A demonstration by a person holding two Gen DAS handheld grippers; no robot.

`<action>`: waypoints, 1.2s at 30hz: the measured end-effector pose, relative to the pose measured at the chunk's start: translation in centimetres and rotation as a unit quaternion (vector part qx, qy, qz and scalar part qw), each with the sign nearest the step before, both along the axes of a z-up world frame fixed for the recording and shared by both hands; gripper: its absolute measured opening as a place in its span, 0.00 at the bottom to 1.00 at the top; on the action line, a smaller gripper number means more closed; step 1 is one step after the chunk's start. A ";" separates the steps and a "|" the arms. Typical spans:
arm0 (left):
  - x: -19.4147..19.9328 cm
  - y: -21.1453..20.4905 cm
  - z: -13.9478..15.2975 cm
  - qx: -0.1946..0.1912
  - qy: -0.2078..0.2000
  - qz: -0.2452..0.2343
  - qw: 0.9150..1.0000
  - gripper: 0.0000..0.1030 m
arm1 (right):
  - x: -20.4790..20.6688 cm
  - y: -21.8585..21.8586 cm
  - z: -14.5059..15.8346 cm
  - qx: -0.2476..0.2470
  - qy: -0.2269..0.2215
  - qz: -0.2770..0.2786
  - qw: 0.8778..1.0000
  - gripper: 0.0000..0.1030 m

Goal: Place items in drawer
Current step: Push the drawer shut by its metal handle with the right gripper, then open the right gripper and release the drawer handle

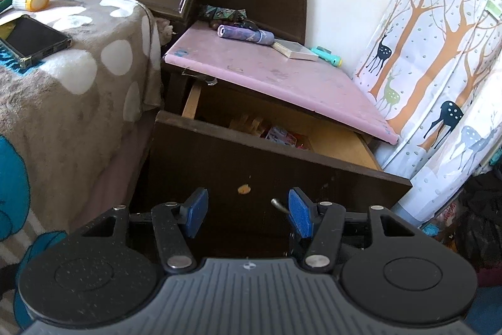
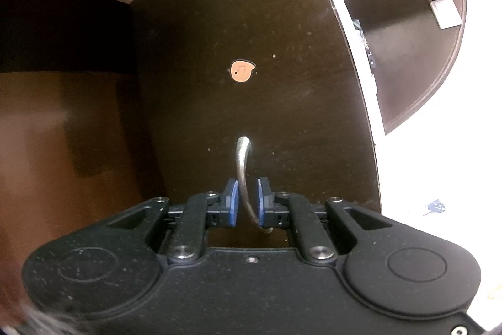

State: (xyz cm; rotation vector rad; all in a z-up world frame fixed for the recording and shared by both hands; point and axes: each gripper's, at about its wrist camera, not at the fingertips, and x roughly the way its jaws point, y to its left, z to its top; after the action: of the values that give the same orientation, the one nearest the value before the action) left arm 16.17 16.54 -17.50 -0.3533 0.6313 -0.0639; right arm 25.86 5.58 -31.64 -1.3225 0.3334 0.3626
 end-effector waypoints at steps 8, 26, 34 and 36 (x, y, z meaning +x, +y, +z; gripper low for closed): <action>0.1 0.5 -0.1 -0.008 0.004 0.010 1.000 0.54 | 1.9 -0.4 0.1 -0.012 0.009 0.005 1.000 0.04; 0.8 1.2 -0.7 -0.016 0.021 0.025 0.999 0.54 | 4.2 0.2 -0.8 -0.021 0.010 -0.011 1.000 0.00; 0.9 1.2 -1.0 -0.013 0.027 0.027 0.999 0.54 | 5.3 0.7 -0.6 -0.028 0.018 -0.021 0.999 0.00; 1.0 1.2 -1.1 -0.012 0.028 0.027 0.999 0.54 | 5.5 1.0 -0.6 -0.030 0.021 -0.022 0.999 0.00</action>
State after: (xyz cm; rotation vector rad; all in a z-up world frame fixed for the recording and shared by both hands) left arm 17.16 17.75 -18.57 -0.3962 0.6767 -0.0089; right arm 31.38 6.59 -32.27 -1.3654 0.4106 0.3455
